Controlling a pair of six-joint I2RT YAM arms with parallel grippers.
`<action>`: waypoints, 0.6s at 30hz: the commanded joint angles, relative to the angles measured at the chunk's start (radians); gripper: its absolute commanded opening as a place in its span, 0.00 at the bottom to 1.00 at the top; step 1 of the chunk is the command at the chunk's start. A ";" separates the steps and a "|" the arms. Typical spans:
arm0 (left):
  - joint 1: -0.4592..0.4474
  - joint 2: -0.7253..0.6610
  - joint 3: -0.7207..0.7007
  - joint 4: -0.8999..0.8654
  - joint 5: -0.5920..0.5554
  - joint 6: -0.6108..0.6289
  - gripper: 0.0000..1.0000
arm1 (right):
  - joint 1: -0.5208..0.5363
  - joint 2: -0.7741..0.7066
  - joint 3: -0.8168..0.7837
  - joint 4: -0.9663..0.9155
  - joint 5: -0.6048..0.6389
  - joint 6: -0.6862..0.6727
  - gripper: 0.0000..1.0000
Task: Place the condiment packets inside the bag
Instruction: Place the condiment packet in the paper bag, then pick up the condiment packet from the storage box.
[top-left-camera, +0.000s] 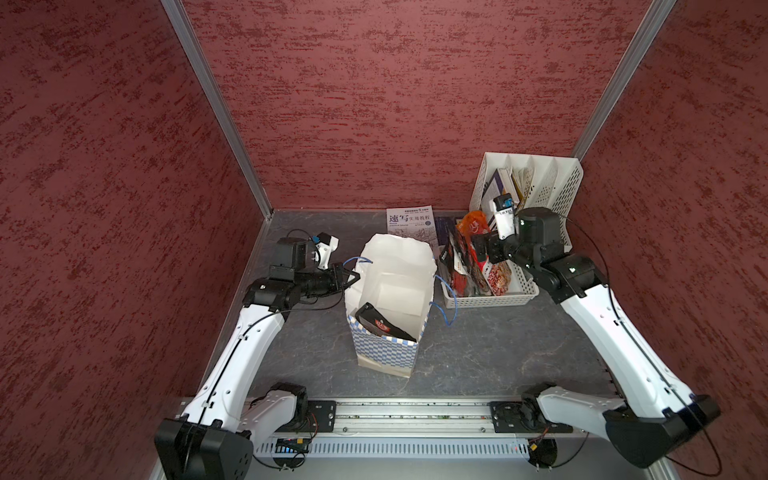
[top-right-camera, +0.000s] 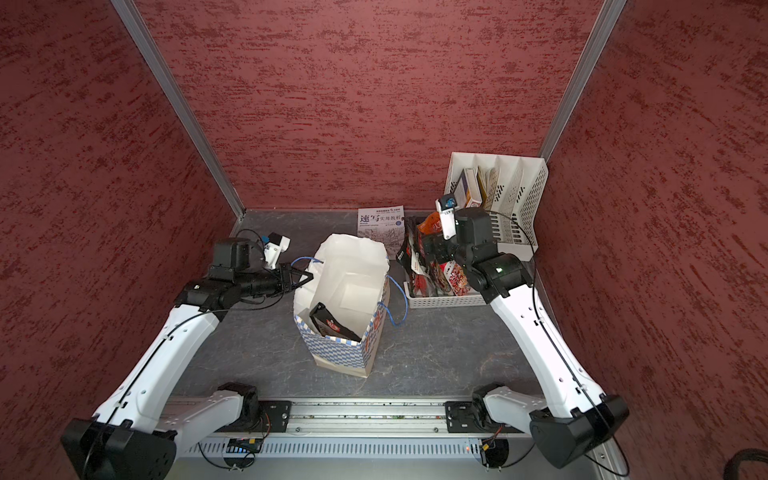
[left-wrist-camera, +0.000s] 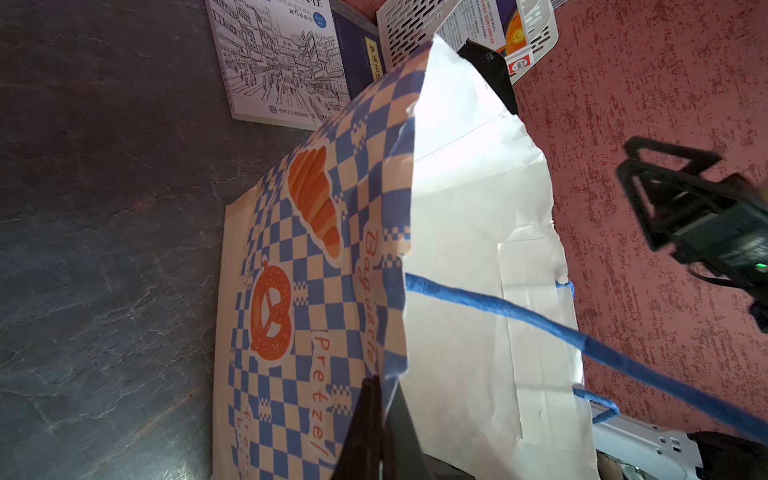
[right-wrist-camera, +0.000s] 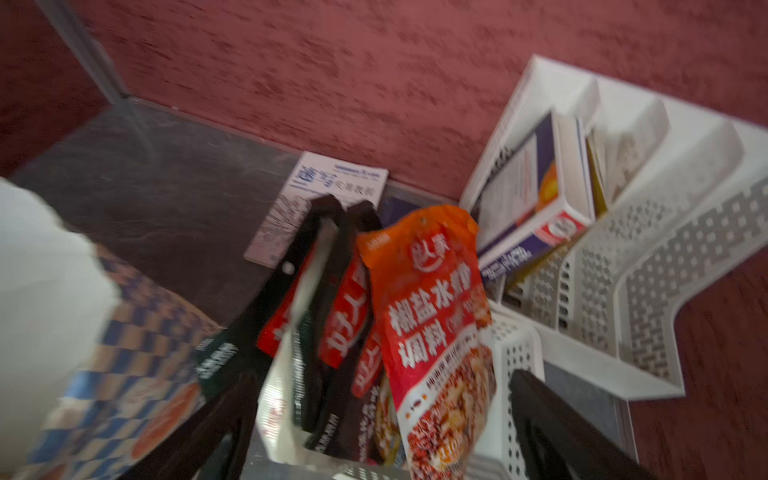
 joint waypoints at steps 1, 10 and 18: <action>-0.006 0.001 0.028 0.028 -0.001 0.022 0.00 | -0.098 0.010 -0.108 0.030 -0.007 0.085 0.98; -0.008 0.016 0.043 0.020 -0.004 0.022 0.00 | -0.110 0.132 -0.158 0.134 -0.085 0.015 0.95; -0.013 0.017 0.044 0.018 -0.011 0.016 0.00 | -0.111 0.322 -0.075 0.159 -0.089 0.016 0.82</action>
